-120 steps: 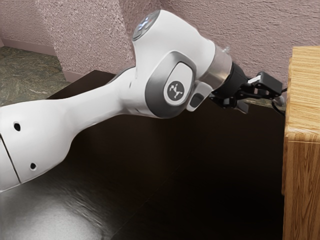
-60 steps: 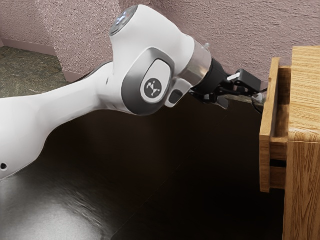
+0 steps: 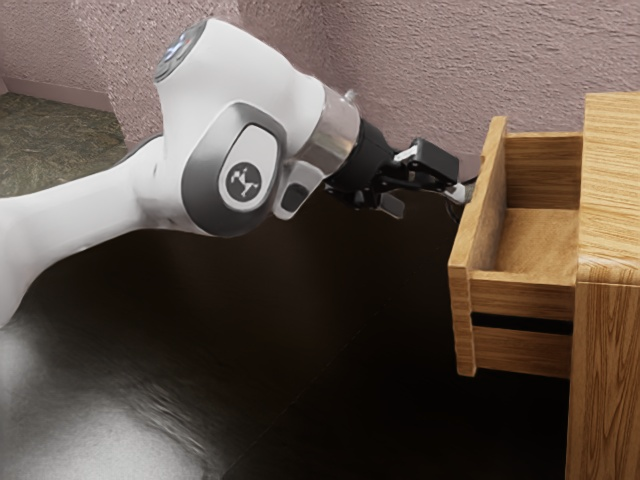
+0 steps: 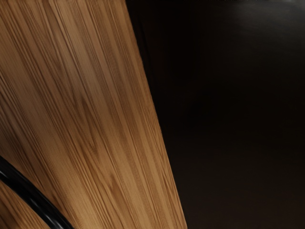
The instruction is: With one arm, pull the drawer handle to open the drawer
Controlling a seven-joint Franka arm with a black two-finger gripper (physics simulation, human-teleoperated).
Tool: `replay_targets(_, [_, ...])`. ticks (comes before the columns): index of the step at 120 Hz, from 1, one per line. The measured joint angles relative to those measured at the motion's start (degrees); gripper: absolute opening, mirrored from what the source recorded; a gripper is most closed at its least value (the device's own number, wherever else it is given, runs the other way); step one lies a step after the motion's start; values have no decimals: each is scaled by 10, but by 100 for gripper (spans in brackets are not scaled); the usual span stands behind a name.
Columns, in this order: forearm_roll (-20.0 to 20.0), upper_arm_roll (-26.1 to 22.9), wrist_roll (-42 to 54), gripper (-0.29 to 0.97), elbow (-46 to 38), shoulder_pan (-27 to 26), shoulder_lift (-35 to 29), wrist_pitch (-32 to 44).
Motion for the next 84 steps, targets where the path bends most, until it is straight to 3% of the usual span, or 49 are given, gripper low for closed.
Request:
replay_targets(60, [5,36,0,68,-81,2,-62,23])
replay_targets(66, [6,55,0,67,-88,-16,-70,25])
replay_targets(77, [13,144,0,68,-93,-108,-78,29])
replay_targets(84, [16,172,0,68,-95,-136,-83,31])
